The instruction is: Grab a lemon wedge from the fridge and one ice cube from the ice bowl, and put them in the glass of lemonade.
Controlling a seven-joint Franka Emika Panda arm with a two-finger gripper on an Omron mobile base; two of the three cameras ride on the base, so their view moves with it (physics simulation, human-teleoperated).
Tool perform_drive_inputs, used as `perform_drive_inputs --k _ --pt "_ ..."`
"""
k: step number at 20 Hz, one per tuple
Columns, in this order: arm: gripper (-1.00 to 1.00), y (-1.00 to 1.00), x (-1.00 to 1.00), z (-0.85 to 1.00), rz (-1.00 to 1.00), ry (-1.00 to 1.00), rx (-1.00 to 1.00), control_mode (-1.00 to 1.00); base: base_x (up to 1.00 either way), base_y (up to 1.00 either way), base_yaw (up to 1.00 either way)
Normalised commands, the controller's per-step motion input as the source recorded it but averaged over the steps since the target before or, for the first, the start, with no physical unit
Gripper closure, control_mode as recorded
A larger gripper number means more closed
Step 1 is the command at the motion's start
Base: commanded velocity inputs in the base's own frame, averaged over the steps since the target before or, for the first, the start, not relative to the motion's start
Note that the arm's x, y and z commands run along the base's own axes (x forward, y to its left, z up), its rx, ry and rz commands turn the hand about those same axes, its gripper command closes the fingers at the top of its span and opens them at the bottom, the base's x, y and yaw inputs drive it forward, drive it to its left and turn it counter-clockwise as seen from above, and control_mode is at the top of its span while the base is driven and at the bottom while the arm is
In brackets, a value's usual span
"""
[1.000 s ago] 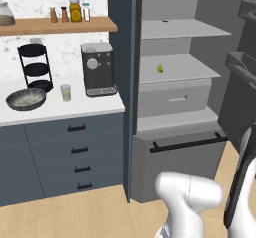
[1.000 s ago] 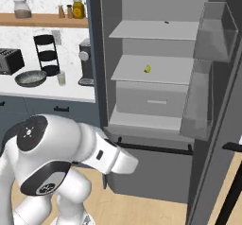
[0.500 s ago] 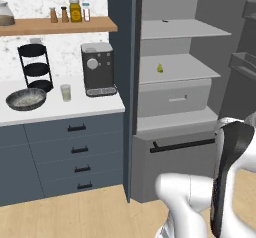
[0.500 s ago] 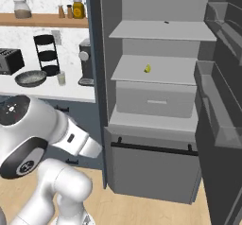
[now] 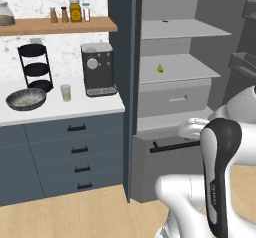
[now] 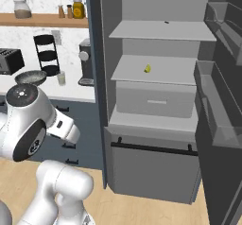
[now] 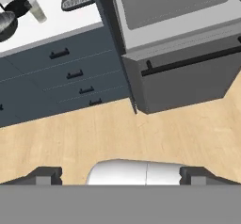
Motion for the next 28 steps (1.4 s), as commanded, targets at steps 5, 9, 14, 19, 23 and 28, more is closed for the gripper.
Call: perform_drive_inputs --k 5,9,14,19,23,28 --pt "-1.00 0.28 0.00 -0.35 0.05 0.00 -0.02 -1.00 0.00 0.00 0.00" --pt "-1.00 0.00 0.00 -0.13 0.00 0.00 -0.04 -1.00 0.00 0.00 0.00" --pt "-1.00 0.00 0.00 -0.01 0.00 0.00 0.00 -1.00 0.00 0.00 0.00" --pt "-1.00 0.00 0.00 -0.17 -0.01 0.00 0.00 -1.00 0.00 0.00 0.00" --pt "-1.00 0.00 0.00 -0.24 -0.07 0.00 0.00 -1.00 0.00 0.00 0.00" --pt "-1.00 -0.10 0.00 -0.44 -0.10 0.00 0.00 -1.00 0.00 0.00 0.00"
